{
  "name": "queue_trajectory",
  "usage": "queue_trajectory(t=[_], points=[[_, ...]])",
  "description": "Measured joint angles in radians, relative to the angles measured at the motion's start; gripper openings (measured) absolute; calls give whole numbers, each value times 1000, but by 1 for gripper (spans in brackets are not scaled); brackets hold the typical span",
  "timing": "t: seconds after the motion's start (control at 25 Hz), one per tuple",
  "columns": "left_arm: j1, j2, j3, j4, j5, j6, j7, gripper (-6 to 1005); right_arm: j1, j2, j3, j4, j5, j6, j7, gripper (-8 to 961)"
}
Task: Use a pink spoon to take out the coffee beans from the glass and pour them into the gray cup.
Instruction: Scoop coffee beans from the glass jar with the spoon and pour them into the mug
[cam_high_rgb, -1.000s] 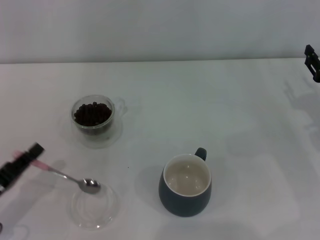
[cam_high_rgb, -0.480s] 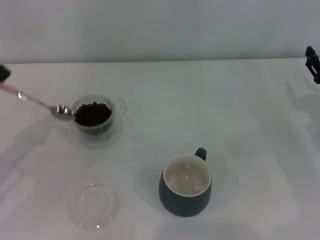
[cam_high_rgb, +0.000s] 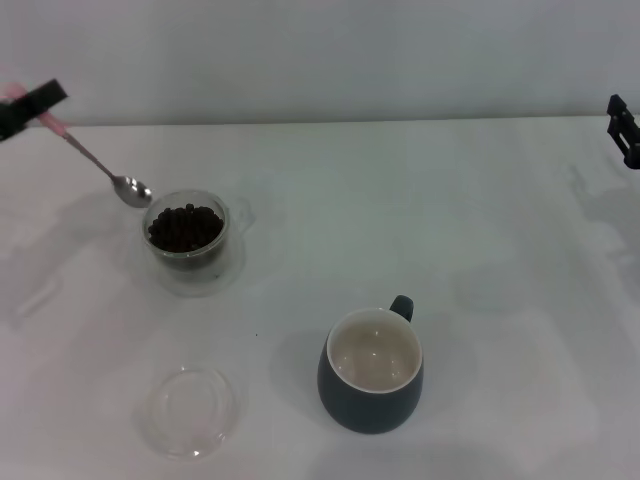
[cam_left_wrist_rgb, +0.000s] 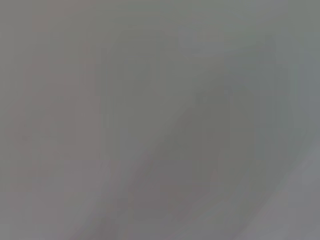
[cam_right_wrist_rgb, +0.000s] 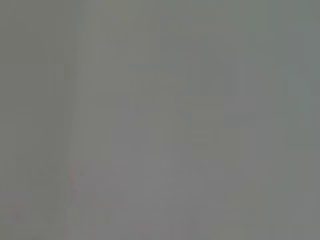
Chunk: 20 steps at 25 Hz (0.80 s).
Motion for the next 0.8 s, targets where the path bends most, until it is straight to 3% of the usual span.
queue_trajectory(t=[0.16,0.28,0.48,0.8], points=[[-24,-14,92,2,3,103,9,133,4,0,0,1,0,0,0,555],[-43,-39,132,4,3,180,31,133,1,0,0,2,0,0,0,555],[-68,-72,137,0,4,234,75,133,-5,0,0,5,0,1,0,555],[-77,-105,149,-9,6,276,89,133,-4,0,0,5,0,1,0,555]])
